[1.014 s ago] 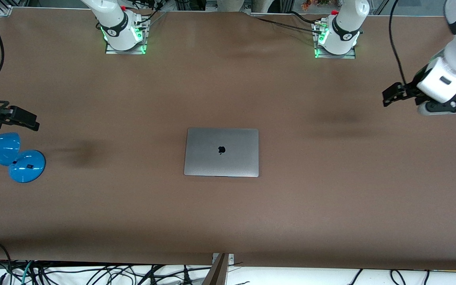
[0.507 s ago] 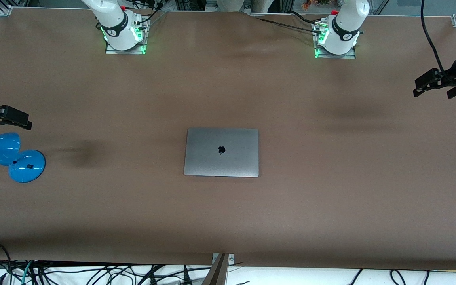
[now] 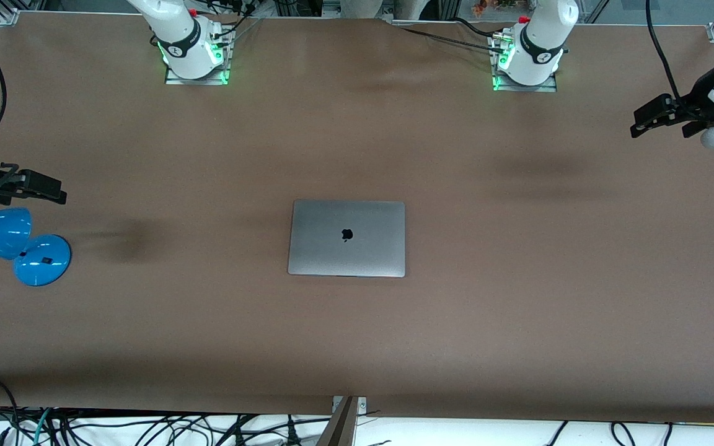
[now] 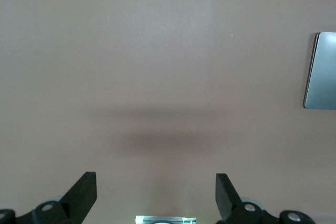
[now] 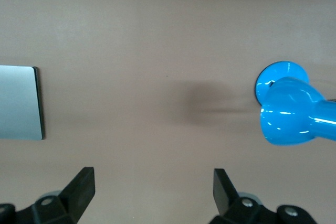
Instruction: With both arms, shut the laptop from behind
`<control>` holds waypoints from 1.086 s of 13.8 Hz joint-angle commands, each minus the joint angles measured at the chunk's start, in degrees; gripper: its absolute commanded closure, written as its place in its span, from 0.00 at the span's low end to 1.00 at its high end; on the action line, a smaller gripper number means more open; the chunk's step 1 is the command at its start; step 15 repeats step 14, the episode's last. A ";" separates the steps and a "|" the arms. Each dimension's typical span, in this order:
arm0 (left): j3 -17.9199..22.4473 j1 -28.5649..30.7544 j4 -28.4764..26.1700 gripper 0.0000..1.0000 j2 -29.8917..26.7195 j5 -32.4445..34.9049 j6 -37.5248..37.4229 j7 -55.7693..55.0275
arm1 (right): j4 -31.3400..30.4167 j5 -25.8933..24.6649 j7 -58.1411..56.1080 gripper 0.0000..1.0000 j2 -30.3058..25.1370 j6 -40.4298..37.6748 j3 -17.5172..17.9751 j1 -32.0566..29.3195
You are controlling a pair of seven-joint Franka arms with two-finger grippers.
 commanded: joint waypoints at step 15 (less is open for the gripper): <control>-1.46 1.58 3.34 0.00 4.47 -1.21 -0.70 -1.31 | -0.62 0.60 -0.07 0.00 -1.41 1.15 0.49 -0.66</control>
